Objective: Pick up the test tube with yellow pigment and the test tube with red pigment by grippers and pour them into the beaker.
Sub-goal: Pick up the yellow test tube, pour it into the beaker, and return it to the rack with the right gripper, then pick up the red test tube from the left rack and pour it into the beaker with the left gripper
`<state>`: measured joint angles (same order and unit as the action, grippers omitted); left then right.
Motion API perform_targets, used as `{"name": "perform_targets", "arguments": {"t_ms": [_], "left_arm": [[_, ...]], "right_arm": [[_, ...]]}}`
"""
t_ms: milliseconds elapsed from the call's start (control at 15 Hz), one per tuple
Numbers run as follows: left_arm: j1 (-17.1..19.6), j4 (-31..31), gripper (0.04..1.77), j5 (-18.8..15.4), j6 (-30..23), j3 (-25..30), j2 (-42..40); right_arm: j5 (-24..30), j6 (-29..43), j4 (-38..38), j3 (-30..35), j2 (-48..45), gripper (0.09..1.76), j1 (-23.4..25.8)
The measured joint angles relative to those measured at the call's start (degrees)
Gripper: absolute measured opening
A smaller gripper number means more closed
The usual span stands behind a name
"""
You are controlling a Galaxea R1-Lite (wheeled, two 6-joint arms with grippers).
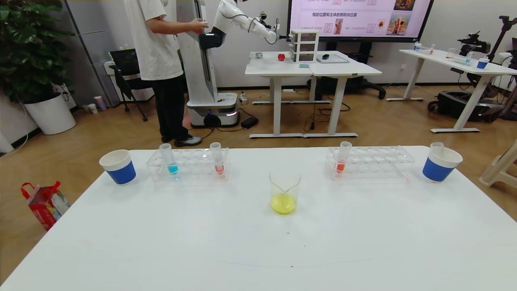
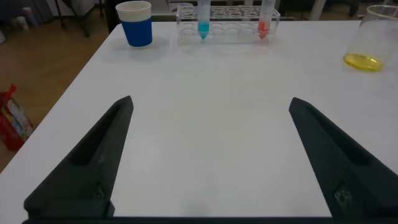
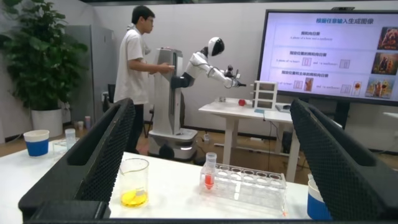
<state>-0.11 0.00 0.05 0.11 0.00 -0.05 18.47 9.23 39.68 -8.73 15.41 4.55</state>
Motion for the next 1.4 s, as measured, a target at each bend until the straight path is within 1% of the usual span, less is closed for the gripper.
{"name": "perform_targets", "arguments": {"t_ms": [200,400,533,600,667,733,867,933,1133,1200,1333,1400], "left_arm": [[0.0,0.0,1.75,0.0,0.0,0.0,0.0],[0.0,0.0,1.75,0.0,0.0,0.0,0.0],[0.0,0.0,1.75,0.0,0.0,0.0,0.0],[0.0,0.0,1.75,0.0,0.0,0.0,0.0],[0.0,0.0,1.75,0.0,0.0,0.0,0.0],[0.0,0.0,1.75,0.0,0.0,0.0,0.0],[0.0,0.0,1.75,0.0,0.0,0.0,0.0],[0.0,0.0,1.75,0.0,0.0,0.0,0.0],[0.0,0.0,1.75,0.0,0.0,0.0,0.0],[0.0,0.0,1.75,0.0,0.0,0.0,0.0],[0.0,0.0,1.75,0.0,0.0,0.0,0.0],[0.0,0.0,1.75,0.0,0.0,0.0,0.0]], "right_arm": [[0.1,0.4,-1.2,-1.4,-0.1,1.74,-0.8],[0.0,-0.3,-9.4,-4.3,-2.3,1.74,-3.4],[0.1,-1.8,-15.8,-4.7,-6.9,1.74,-4.2],[-0.2,-3.2,-19.3,-4.2,-9.2,1.74,-4.5],[-1.9,-5.0,-20.6,-2.7,-11.4,1.74,-4.8],[-3.4,-5.9,-19.0,-0.7,-12.9,1.74,-4.9],[-4.6,-7.6,-16.0,4.7,-14.4,1.74,-5.0],[-5.6,-8.0,-17.3,6.6,-14.8,1.74,-5.0],[-7.4,-8.0,-28.9,8.5,-15.3,1.74,-5.1],[-9.1,-8.1,-31.2,8.5,-15.4,1.74,-5.1],[-12.5,-8.1,-32.6,8.6,-15.4,1.74,-5.1],[-14.2,-8.1,-34.5,8.6,-15.4,1.74,-5.1]]}}
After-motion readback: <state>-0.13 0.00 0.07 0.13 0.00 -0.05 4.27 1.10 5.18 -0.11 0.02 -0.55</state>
